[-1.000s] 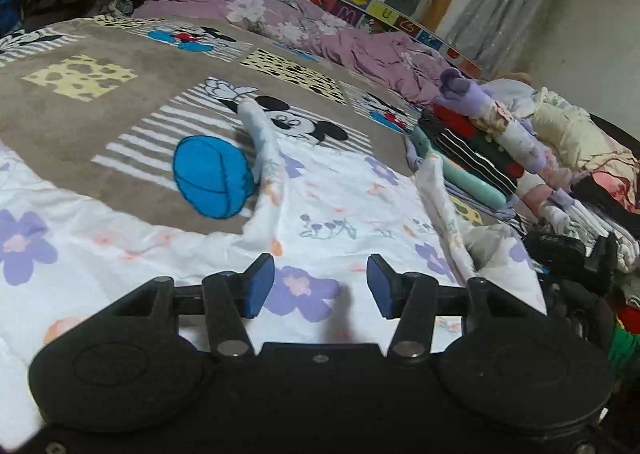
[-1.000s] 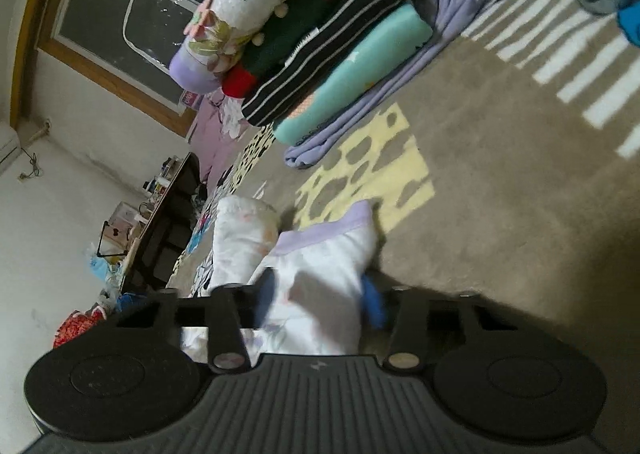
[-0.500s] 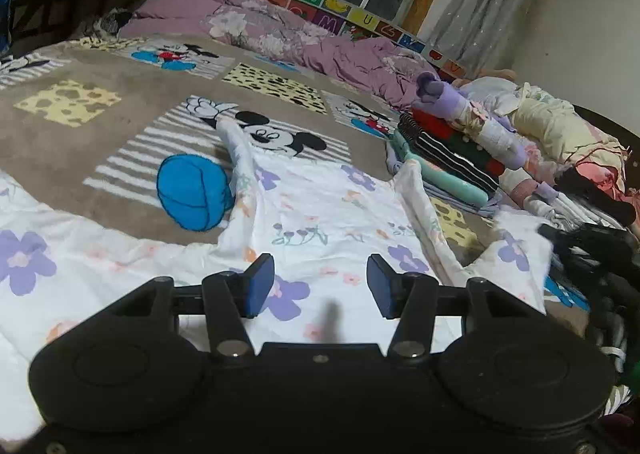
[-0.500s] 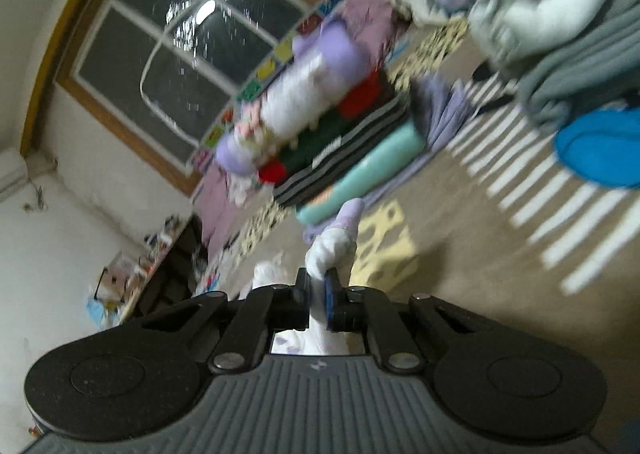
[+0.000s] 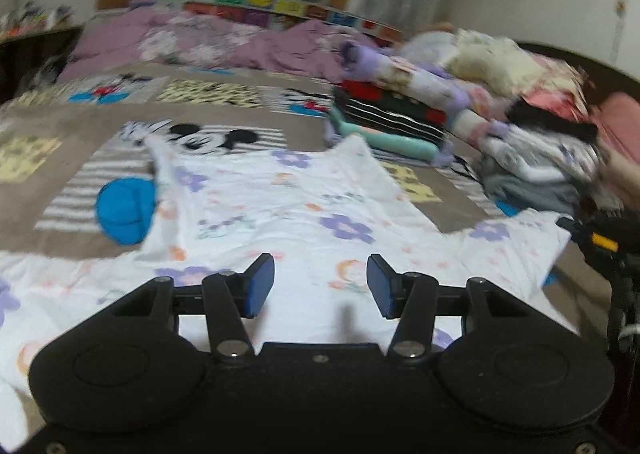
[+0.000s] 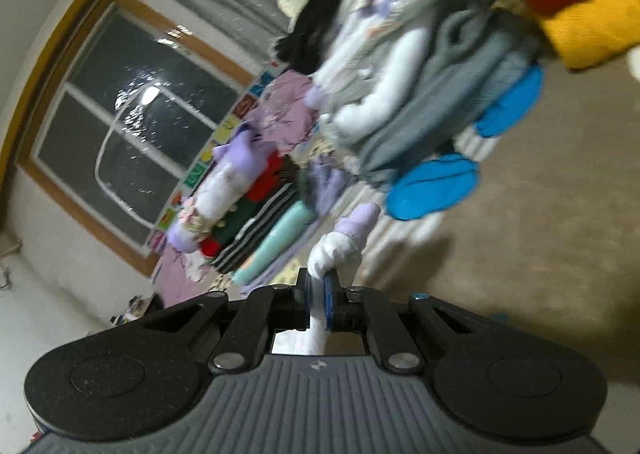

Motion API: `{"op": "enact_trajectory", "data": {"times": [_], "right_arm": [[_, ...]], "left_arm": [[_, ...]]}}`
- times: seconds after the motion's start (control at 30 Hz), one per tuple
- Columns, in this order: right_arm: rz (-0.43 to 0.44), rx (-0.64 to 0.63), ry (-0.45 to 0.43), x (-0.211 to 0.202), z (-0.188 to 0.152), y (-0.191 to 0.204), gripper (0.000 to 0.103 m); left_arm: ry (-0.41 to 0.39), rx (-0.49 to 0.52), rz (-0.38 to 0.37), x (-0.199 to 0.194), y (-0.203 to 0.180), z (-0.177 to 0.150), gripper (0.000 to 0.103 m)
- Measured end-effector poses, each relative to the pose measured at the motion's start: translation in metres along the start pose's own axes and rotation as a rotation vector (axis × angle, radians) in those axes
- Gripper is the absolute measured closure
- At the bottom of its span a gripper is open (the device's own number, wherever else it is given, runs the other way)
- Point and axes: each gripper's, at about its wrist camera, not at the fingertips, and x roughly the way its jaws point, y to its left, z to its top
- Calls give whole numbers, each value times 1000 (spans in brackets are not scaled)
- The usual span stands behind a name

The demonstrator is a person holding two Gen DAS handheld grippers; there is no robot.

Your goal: Fold clothes

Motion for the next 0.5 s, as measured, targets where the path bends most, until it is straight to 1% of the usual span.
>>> {"op": "enact_trajectory", "data": {"times": [0.17, 0.37, 0.5], "right_arm": [[-48, 20, -10, -7, -11, -15, 95], [-114, 21, -9, -13, -18, -28, 95], [-161, -20, 3, -8, -19, -26, 96]], "left_arm": [[33, 102, -39, 7, -20, -9, 53], [142, 217, -48, 16, -27, -27, 53], [214, 293, -54, 22, -32, -38, 53]]}}
